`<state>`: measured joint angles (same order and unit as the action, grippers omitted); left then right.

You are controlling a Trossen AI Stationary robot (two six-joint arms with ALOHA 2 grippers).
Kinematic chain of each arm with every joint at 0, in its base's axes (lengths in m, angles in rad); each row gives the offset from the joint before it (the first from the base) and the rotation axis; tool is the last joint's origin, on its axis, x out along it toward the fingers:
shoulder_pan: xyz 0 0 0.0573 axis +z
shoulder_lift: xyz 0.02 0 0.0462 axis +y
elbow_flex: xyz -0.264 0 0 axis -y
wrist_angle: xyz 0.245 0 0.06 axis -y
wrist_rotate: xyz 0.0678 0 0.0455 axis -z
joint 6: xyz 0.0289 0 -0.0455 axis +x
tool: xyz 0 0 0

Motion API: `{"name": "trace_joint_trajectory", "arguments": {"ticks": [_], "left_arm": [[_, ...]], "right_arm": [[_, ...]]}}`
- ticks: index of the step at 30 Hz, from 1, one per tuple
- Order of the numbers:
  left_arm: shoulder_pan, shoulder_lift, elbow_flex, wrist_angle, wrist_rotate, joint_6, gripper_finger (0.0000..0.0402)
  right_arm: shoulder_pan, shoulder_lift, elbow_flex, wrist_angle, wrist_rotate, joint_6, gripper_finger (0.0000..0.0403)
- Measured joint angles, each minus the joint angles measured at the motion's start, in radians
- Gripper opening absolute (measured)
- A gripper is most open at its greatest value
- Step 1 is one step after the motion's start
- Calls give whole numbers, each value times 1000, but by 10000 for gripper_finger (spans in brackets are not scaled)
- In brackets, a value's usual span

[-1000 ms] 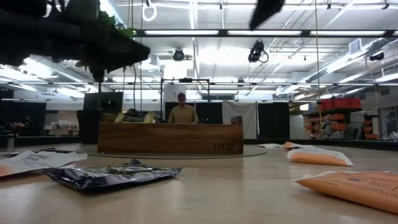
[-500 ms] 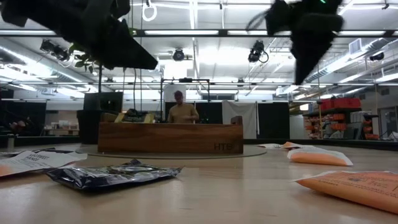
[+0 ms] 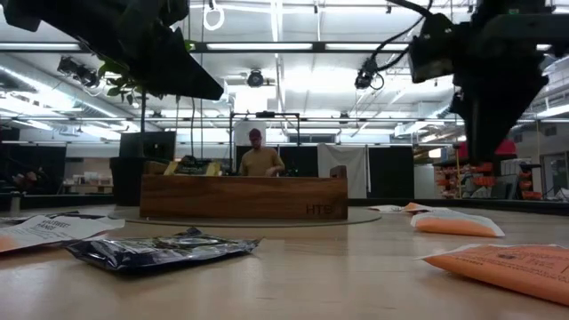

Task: Pick & Place Tea
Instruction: Put the orange tea bag into the wooden organizer

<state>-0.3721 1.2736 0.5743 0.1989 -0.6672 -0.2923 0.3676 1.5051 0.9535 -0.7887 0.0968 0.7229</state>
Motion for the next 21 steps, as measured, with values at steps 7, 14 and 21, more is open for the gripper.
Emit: {"name": "trace_joint_trajectory", "arguments": {"ticks": [7, 14, 21], "left_arm": [[0, 0, 0, -10, 0, -16, 90], [0, 0, 0, -13, 0, -32, 90], [0, 0, 0, -19, 0, -37, 90]], "right_arm": [[-9, 1, -1, 54, 0, -15, 185], [-11, 13, -76, 128, 0, 6, 279], [-45, 17, -164, 258, -4, -2, 315]]}}
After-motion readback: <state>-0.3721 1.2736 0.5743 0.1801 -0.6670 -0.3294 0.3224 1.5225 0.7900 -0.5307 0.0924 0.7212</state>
